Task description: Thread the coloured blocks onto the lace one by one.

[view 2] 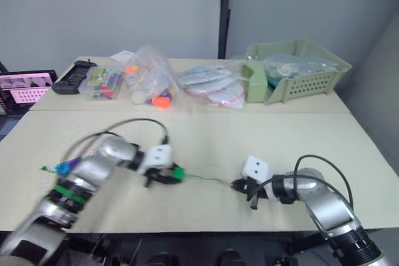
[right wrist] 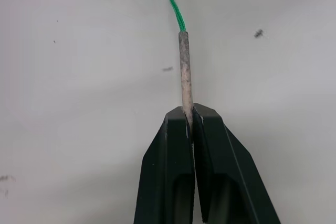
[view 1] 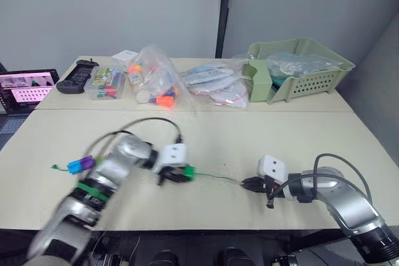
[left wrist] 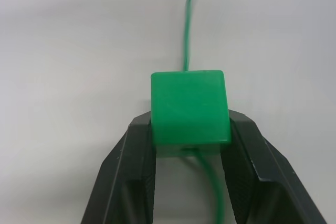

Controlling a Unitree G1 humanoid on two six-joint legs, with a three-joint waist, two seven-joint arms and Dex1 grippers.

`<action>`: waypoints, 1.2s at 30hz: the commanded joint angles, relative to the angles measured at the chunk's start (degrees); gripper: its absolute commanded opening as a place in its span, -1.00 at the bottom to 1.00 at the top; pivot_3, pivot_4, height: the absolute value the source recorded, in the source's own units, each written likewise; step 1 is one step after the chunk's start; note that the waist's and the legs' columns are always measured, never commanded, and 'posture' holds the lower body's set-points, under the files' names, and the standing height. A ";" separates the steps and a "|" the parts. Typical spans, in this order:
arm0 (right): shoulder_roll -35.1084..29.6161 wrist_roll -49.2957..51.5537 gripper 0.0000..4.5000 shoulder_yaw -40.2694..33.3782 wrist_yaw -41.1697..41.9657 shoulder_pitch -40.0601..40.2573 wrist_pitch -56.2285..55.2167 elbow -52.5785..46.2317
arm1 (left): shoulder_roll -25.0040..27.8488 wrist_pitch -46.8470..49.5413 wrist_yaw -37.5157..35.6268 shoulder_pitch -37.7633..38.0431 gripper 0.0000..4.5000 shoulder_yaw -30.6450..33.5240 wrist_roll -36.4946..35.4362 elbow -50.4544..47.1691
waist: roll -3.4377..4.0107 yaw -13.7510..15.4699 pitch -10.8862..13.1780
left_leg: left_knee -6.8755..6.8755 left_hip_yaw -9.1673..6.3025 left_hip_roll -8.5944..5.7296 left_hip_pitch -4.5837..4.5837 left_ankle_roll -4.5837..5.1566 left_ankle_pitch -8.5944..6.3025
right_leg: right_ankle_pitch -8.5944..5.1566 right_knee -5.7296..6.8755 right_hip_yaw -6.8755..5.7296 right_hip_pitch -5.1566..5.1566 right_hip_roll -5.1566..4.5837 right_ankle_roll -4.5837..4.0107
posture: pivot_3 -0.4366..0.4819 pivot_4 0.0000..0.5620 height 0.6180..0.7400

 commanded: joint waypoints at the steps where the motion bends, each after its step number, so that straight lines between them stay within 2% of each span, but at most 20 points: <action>1: -0.38 0.48 -1.00 -1.39 0.35 -0.81 -0.50 -1.13 | 3.27 -4.09 -0.39 0.41 -0.47 1.23 2.73 7.68 | 0.01 0.10 0.00 | -0.01 0.01 0.00 0.02 0.00 0.00 | 0.00 0.00 0.00 0.02 0.00 0.00 | -0.05 -0.47 1.00; 5: -0.96 0.65 -1.00 -2.02 0.73 -0.48 -0.56 -1.38 | 6.57 -8.74 -1.48 -0.37 -0.47 2.78 3.48 14.79 | 0.00 -0.03 -0.01 | 0.00 0.05 -0.01 0.00 0.00 0.00 | -0.01 -0.01 0.00 0.02 -0.02 0.00 | -0.05 -0.47 1.00; 15: -1.92 0.70 -1.00 -3.02 0.74 -0.16 -0.59 -1.14 | 9.90 -14.09 -2.43 0.32 -0.47 2.01 5.96 21.87 | 0.04 -0.54 -0.03 | -0.12 0.10 0.08 0.11 0.00 0.00 | -0.02 0.08 0.02 -0.03 0.05 -0.03 | -0.05 -0.47 1.00; 28: -3.01 0.26 -1.00 -4.57 1.01 -0.55 -2.98 0.93 | 15.86 -18.59 -5.94 2.99 -0.47 3.41 6.23 26.10 | 0.14 -1.57 -0.09 | -0.35 0.22 0.15 0.37 0.01 -0.01 | -0.05 0.11 0.02 -0.02 0.06 -0.07 | -0.05 -0.47 1.00; 36: -3.22 0.18 -1.00 -4.11 2.67 -0.73 -4.70 1.21 | 18.17 -17.88 -8.47 6.62 -0.47 5.88 3.97 22.41 | 0.18 -1.56 -0.11 | -0.37 0.45 0.25 0.43 0.10 -0.07 | -0.06 0.10 0.08 -0.04 0.06 -0.08 | -0.05 -0.47 1.00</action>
